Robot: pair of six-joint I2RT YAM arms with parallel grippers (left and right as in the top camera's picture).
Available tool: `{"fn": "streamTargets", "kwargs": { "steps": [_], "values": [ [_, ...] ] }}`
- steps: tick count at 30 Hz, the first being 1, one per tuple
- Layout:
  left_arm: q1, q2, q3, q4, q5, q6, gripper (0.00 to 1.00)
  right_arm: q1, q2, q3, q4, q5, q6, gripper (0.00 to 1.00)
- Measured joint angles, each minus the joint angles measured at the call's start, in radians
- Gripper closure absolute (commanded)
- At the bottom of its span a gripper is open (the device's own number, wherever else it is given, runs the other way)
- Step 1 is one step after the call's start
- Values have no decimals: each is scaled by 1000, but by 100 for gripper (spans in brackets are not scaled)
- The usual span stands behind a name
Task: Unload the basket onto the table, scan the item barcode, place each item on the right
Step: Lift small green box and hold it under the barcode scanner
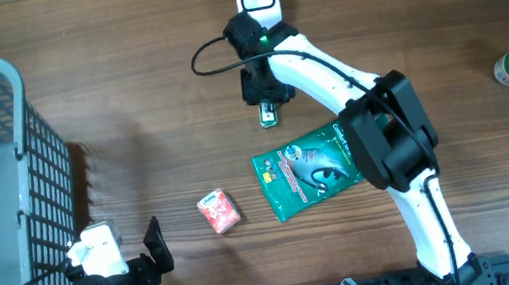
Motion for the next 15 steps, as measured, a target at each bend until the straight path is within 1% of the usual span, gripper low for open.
{"fn": "streamTargets", "kwargs": {
  "steps": [1,3,5,8,10,13,15],
  "values": [
    [0,0,0,0,0,0,0,-2,0,5,-21,-4,2,80],
    [0,0,0,0,0,0,0,-10,1,30,-64,-42,-18,83],
    [0,0,0,0,0,0,0,-31,3,63,-130,-158,-105,85],
    [0,0,0,0,0,0,0,-76,3,105,-214,-356,-262,83],
    [0,0,0,0,0,0,0,-138,1,114,-335,-557,-435,80],
    [0,0,0,0,0,0,0,-207,1,115,-449,-681,-602,82],
    [0,0,0,0,0,0,0,-229,1,116,-509,-709,-678,85]
  ]
}}
